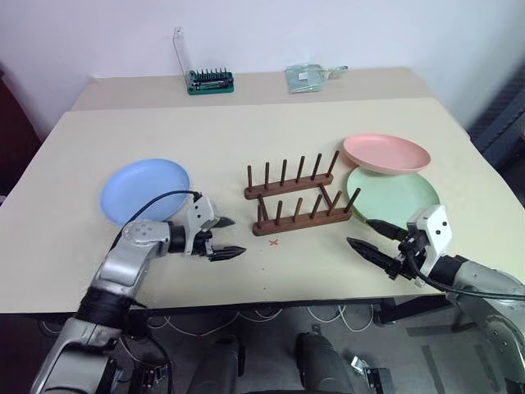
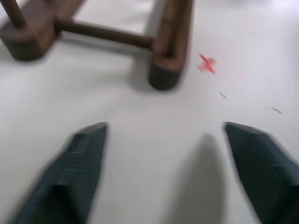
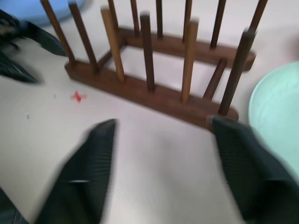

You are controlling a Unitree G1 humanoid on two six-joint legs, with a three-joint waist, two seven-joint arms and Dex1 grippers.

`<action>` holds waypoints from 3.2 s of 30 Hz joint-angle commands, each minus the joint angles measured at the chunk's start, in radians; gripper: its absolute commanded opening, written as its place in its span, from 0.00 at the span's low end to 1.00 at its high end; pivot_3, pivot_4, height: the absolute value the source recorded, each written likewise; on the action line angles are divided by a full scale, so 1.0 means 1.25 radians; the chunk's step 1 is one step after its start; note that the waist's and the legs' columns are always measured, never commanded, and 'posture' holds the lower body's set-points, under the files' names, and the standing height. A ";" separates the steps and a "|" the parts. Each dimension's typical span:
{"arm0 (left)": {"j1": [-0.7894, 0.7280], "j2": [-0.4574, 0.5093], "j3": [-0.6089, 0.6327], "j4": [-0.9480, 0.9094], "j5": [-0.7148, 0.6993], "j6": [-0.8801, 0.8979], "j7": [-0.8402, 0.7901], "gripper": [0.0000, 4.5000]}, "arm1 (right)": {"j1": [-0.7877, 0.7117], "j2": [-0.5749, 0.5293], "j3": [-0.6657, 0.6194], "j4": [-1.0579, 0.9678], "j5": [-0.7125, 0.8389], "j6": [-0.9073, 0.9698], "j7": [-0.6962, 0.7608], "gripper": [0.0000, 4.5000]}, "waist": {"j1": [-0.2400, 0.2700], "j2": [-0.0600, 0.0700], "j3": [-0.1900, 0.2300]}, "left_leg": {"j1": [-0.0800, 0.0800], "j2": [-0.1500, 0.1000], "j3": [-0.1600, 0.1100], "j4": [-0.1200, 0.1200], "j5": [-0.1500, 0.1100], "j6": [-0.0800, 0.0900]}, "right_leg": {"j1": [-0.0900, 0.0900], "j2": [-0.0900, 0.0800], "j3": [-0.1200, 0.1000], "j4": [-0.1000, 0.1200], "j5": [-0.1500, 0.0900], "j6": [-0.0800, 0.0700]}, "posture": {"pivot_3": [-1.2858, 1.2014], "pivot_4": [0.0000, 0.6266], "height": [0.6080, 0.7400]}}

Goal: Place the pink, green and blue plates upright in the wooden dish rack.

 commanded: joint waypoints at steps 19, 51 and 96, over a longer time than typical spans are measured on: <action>-0.031 -0.113 -0.085 -0.056 0.039 0.042 0.167 0.14 | -0.245 0.018 0.278 0.197 -0.312 0.023 -0.155 0.00 | 0.003 -0.001 0.000 | -0.002 -0.001 0.000 0.000 0.000 0.000 | -0.001 0.000 0.000 -0.001 0.000 0.000 | 0.52 0.24 1.00; -0.101 -0.174 -0.038 0.173 0.126 -0.147 0.338 0.14 | -0.354 0.115 0.304 0.389 -0.438 -0.150 -0.120 0.00 | -0.002 -0.001 -0.001 | 0.002 -0.001 0.000 0.000 0.000 0.000 | 0.001 0.000 0.000 0.000 0.000 0.000 | 0.52 0.24 1.00; 0.007 -0.165 -0.072 -0.168 -0.028 0.013 0.196 0.13 | -0.765 -0.135 0.341 1.012 -0.608 -0.636 0.108 0.59 | -0.001 0.000 0.001 | -0.001 -0.001 0.002 0.000 0.000 0.000 | -0.001 -0.001 0.001 -0.001 0.000 0.000 | 0.52 0.24 1.00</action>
